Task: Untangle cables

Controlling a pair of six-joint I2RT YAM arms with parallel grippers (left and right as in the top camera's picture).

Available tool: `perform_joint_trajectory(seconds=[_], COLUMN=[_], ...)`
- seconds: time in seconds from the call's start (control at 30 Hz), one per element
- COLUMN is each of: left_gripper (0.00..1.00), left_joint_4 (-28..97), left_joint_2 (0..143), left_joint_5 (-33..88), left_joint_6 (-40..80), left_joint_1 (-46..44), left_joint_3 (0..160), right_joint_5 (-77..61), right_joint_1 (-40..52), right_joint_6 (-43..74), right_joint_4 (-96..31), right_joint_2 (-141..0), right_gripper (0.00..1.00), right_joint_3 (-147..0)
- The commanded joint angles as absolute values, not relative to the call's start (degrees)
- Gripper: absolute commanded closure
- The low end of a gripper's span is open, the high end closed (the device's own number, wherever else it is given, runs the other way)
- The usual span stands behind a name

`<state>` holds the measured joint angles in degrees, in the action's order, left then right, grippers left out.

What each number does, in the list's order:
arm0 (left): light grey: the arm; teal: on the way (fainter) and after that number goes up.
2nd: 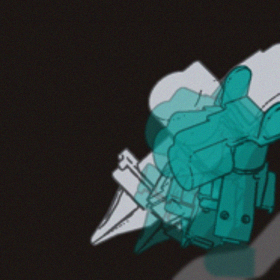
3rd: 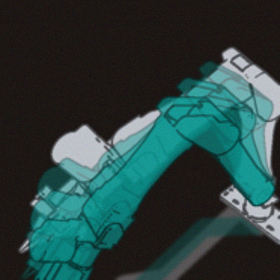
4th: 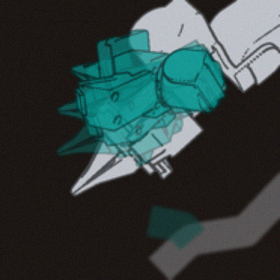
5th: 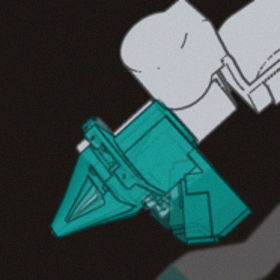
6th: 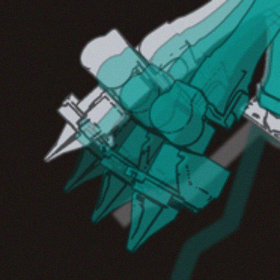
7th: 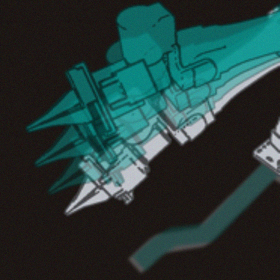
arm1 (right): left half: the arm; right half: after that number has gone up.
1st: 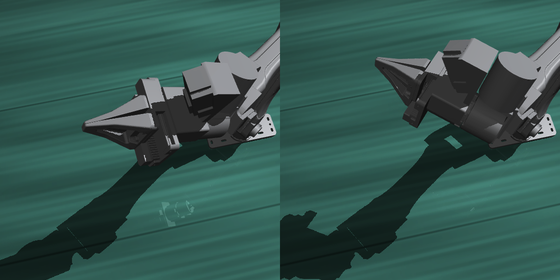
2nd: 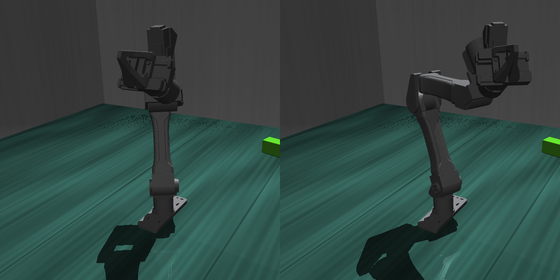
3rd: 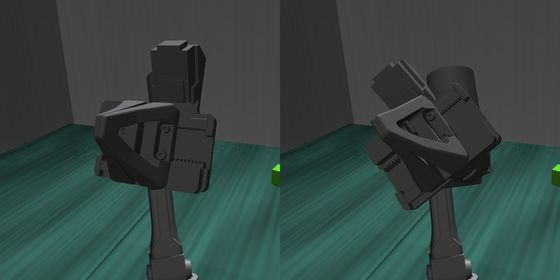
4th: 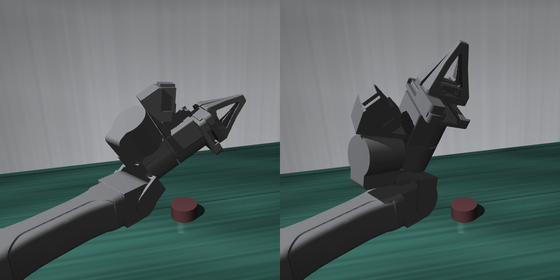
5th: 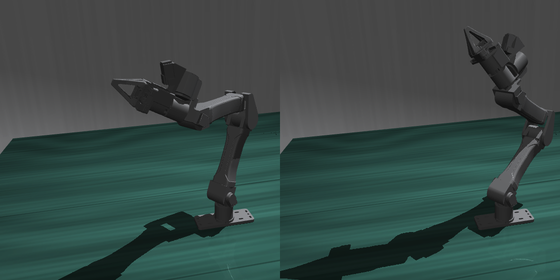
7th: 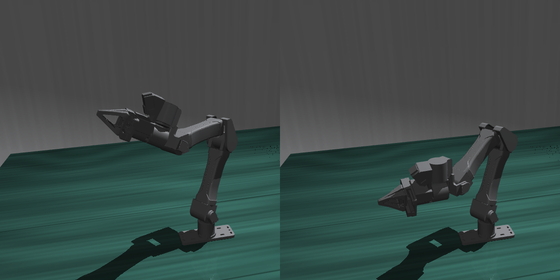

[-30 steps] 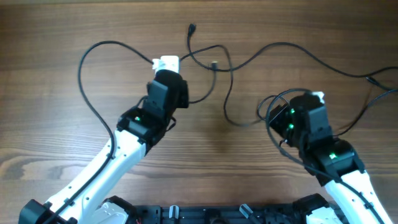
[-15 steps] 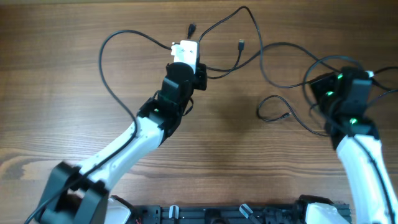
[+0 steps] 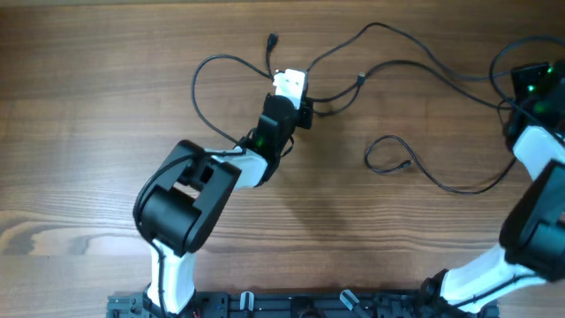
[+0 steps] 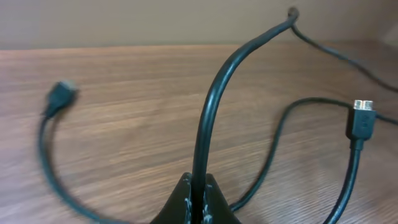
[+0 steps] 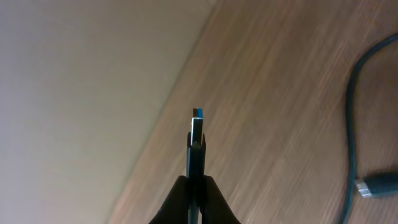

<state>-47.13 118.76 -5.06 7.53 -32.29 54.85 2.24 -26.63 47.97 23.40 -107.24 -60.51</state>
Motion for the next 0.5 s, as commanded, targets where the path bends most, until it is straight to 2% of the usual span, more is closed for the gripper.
perform_joint_trajectory(seconds=[0.0,0.17,0.47], left_gripper=[0.96,0.96,0.96], left_joint_4=[-48.01,-48.03,-48.25], left_joint_2=[120.77,120.77,120.77], left_joint_5=[2.11,2.35,-2.44], left_joint_6=[6.2,6.2,6.22], left_joint_1=[-32.42,-32.4,-32.05], left_joint_3=[59.02,59.57,63.07], right_joint_5=[5.45,10.37,7.68], right_joint_1=[-26.57,-28.23,-32.86], right_joint_6=[47.37,47.53,46.59], right_joint_4=[29.45,31.99,33.41], right_joint_2=[-112.66,-116.03,-116.07], right_gripper=[0.95,0.95,0.95], right_joint_3=[-61.25,-61.89,-62.33])
